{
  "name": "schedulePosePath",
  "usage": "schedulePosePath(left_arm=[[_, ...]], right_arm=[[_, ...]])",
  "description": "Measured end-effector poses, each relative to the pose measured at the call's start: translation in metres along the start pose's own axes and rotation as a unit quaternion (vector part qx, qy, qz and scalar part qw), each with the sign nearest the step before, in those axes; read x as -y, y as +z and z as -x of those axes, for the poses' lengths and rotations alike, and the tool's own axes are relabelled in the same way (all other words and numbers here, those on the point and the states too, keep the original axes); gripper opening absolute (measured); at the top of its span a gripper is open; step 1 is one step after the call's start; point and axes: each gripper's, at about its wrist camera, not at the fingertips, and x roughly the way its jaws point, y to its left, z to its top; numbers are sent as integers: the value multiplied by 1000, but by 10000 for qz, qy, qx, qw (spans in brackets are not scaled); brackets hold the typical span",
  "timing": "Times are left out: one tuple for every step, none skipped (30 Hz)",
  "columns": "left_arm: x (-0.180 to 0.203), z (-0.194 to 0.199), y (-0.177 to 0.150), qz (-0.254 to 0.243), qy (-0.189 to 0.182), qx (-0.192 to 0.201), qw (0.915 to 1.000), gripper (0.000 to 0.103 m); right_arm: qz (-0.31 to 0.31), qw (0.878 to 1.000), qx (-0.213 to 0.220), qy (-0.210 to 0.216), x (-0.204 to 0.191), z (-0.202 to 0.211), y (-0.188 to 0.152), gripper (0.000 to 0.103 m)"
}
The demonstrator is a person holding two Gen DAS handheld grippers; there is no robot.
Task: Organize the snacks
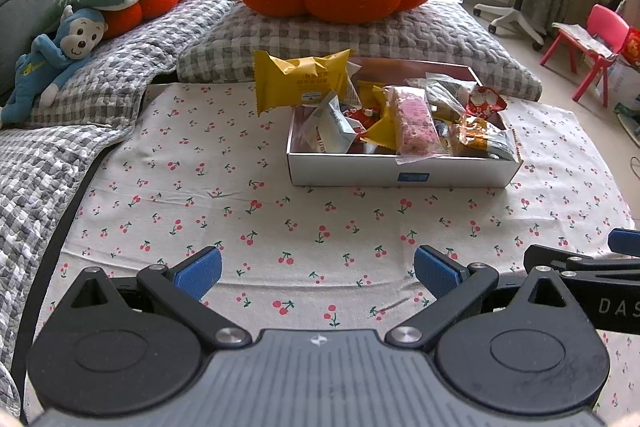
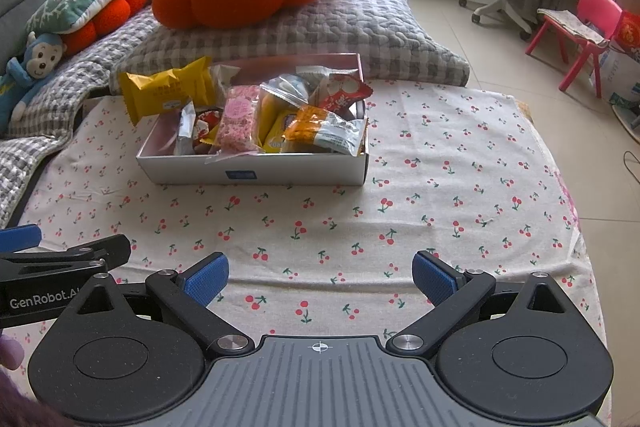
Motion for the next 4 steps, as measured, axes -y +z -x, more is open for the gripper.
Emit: schedulePosePath(left_arm=[[0,0,0,-7,0,-2,10000,103],[0,1,0,-9,3,-2,10000,103],[0,1,-1,-17,4,-5,10000,103],[0,2,-1,-32,-16,-21,10000,103]], right_arm=[[1,10000,0,1,0,0,0,100],[4,10000,0,-1,0,1,0,100],[8,10000,-1,-3,0,1,0,100],[14,10000,-4,-5,-1,2,0,100]])
